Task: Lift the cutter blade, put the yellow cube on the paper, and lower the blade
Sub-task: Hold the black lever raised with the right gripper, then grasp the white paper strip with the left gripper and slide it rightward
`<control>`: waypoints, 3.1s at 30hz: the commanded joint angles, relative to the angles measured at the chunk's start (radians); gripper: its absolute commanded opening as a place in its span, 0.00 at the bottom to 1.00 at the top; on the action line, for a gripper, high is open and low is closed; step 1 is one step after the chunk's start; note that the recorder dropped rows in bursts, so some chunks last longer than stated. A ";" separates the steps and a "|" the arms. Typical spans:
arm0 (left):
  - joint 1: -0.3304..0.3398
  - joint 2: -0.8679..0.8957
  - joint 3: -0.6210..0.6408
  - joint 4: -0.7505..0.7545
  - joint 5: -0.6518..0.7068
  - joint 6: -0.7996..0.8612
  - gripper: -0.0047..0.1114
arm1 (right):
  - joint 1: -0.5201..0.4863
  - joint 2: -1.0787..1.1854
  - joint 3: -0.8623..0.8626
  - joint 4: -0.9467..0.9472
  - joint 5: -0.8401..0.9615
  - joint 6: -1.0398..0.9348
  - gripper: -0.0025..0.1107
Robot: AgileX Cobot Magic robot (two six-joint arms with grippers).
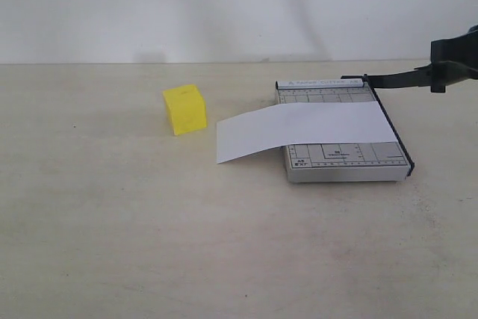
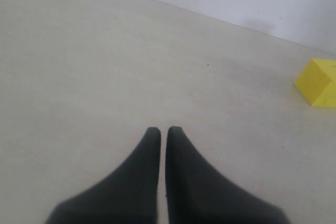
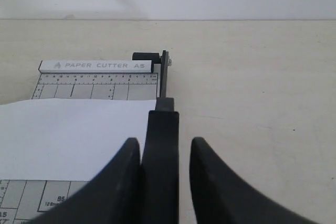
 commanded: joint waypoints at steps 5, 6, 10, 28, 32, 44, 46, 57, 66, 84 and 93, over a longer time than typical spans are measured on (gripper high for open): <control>0.000 -0.003 -0.003 0.000 -0.006 -0.005 0.08 | -0.025 -0.061 -0.008 -0.032 0.038 -0.015 0.32; 0.000 -0.003 -0.003 0.000 -0.006 -0.005 0.08 | -0.025 -0.091 -0.008 -0.038 0.053 -0.015 0.32; 0.000 -0.003 -0.003 0.000 -0.006 -0.005 0.08 | -0.025 -0.237 -0.008 -0.067 0.127 -0.015 0.32; 0.000 -0.003 -0.003 0.076 -0.068 0.025 0.08 | -0.025 -0.930 0.424 -0.066 -0.045 0.196 0.02; 0.000 -0.003 -0.003 -0.102 -0.363 -0.140 0.08 | -0.025 -0.895 0.634 -0.038 -0.122 0.253 0.02; 0.001 -0.003 -0.013 -0.203 -0.625 -0.148 0.08 | -0.025 -0.879 0.678 -0.028 -0.056 0.293 0.02; 0.001 0.037 -0.083 -0.176 -0.608 -0.132 0.08 | -0.025 -0.879 0.678 -0.028 -0.088 0.293 0.02; -0.309 1.091 -0.631 0.251 -0.296 0.042 0.08 | -0.025 -0.879 0.678 -0.028 -0.143 0.293 0.02; -0.783 1.582 -1.040 0.251 -0.416 0.042 0.08 | -0.025 -0.879 0.678 -0.019 -0.028 0.295 0.02; -0.916 2.277 -1.734 -0.333 -0.566 -0.193 0.08 | -0.025 -0.853 0.678 -0.043 -0.080 0.307 0.02; -0.920 2.391 -1.940 -0.042 -0.108 0.054 0.08 | -0.025 -0.678 0.678 -0.041 -0.277 0.307 0.02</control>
